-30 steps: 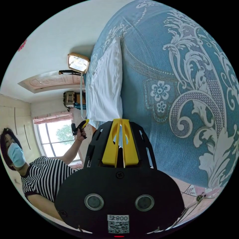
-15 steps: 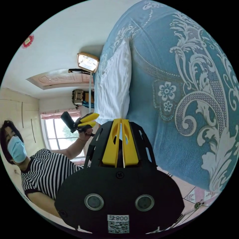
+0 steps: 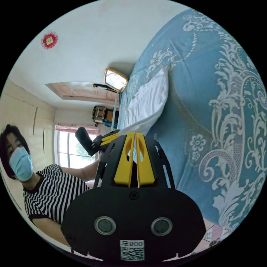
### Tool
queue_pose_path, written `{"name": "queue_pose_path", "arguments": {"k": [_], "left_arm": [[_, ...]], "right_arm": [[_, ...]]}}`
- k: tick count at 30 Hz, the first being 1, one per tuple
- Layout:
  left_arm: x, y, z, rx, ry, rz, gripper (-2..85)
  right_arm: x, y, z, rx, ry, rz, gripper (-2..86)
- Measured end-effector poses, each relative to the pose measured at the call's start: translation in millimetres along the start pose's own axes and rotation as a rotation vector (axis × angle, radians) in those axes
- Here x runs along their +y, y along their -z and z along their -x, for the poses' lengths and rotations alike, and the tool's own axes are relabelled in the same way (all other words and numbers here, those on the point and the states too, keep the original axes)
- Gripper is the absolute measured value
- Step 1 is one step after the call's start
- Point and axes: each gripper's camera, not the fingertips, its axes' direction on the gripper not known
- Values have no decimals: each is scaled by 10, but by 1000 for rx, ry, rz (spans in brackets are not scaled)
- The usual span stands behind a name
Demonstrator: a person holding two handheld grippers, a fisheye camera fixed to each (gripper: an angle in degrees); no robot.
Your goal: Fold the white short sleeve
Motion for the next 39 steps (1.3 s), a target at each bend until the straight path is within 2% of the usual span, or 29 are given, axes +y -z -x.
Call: {"name": "queue_pose_path", "arguments": {"k": [2, 4, 8, 15, 25, 31, 39], "left_arm": [[132, 106, 389, 173, 194, -93, 14], [242, 154, 612, 260, 293, -153, 13], [375, 193, 808, 317, 377, -206, 11], [437, 201, 805, 339, 385, -224, 10], [482, 295, 761, 390, 327, -191, 11], [533, 477, 828, 425, 315, -186, 12], [707, 1065, 1030, 466, 301, -224, 12]], "right_arm": [[-147, 62, -112, -1, -34, -45, 62], [-398, 33, -249, 4, -79, -53, 83], [-792, -145, -393, -12, -145, -34, 108], [-1429, -458, -458, -80, -221, -54, 115], [-2297, -912, -95, 35, -185, 16, 81], [-2596, -1174, 158, 87, -177, 44, 30], [-2720, -1324, 753, 61, -128, -24, 11]]}}
